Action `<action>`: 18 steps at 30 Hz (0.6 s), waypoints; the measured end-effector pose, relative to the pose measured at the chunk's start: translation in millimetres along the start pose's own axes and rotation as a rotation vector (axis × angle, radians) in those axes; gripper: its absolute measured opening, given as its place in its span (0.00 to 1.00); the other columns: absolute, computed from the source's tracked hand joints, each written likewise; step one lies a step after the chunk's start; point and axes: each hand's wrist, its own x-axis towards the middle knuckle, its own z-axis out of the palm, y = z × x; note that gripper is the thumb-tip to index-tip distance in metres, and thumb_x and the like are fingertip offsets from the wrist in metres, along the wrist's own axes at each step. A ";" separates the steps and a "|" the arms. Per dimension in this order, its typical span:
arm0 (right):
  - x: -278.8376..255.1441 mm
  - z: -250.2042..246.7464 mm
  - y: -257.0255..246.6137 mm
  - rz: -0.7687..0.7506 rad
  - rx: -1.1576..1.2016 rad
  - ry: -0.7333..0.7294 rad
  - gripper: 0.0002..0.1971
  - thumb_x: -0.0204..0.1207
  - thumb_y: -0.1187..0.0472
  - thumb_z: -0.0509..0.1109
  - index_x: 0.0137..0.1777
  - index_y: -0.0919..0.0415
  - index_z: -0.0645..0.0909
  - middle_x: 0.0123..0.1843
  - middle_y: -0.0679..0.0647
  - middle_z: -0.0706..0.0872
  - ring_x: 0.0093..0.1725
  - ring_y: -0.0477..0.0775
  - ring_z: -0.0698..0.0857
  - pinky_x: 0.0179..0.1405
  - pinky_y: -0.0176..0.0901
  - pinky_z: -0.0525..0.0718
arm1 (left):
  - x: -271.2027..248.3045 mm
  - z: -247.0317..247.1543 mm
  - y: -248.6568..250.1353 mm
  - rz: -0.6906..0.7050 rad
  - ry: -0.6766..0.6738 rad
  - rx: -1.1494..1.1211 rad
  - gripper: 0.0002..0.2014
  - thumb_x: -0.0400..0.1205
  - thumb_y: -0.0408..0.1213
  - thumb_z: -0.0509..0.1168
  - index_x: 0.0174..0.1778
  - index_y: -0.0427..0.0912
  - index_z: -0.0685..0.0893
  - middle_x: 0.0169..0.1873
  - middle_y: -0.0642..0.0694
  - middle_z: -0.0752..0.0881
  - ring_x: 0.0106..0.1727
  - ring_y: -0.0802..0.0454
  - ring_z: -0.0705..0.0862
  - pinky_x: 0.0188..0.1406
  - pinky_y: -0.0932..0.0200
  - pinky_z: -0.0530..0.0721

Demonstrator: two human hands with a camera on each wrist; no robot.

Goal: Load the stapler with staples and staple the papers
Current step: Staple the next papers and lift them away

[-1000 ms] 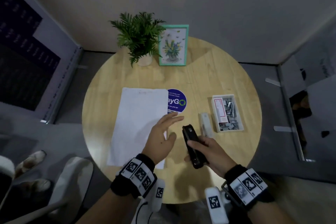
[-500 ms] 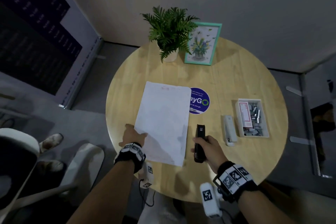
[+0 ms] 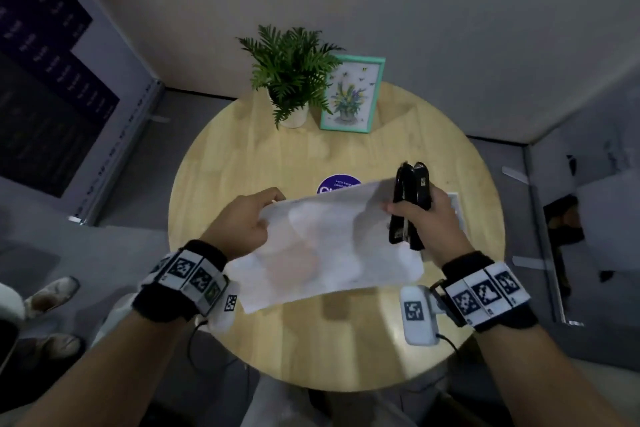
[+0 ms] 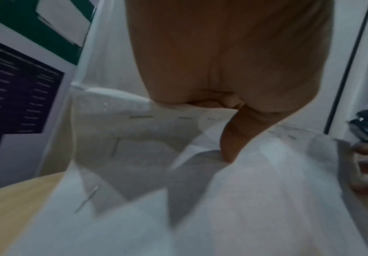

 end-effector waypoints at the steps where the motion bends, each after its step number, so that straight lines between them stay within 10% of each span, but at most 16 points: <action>1: -2.9 -4.8 -6.9 -0.015 -0.015 -0.023 0.13 0.66 0.66 0.75 0.52 0.61 0.82 0.43 0.62 0.85 0.42 0.62 0.84 0.39 0.52 0.84 | 1.6 -4.2 8.1 0.034 -0.012 0.001 0.17 0.69 0.31 0.54 0.48 0.54 0.76 0.35 0.38 0.86 0.34 0.33 0.82 0.32 0.43 0.81; 7: -29.7 -34.9 -23.5 0.017 0.129 -0.012 0.03 0.67 0.68 0.73 0.41 0.65 0.85 0.38 0.67 0.87 0.42 0.64 0.86 0.47 0.56 0.82 | 5.7 -9.0 47.9 0.117 -0.055 0.101 0.04 0.74 0.44 0.60 0.36 0.52 0.79 0.29 0.47 0.84 0.32 0.44 0.82 0.34 0.43 0.83; 11: -46.4 -46.5 -11.2 0.109 0.310 0.032 0.05 0.73 0.73 0.67 0.47 0.68 0.82 0.33 0.60 0.87 0.39 0.64 0.88 0.50 0.52 0.85 | 10.3 13.5 77.5 0.193 -0.056 0.191 0.17 0.77 0.61 0.59 0.32 0.52 0.77 0.25 0.51 0.81 0.30 0.53 0.80 0.33 0.52 0.78; 18: -67.1 -59.5 10.5 0.227 0.454 0.263 0.02 0.74 0.70 0.69 0.45 0.66 0.82 0.42 0.64 0.88 0.44 0.66 0.88 0.45 0.52 0.85 | 14.1 42.4 109.8 0.210 -0.088 0.227 0.22 0.80 0.57 0.63 0.24 0.54 0.65 0.21 0.51 0.72 0.26 0.55 0.72 0.28 0.55 0.68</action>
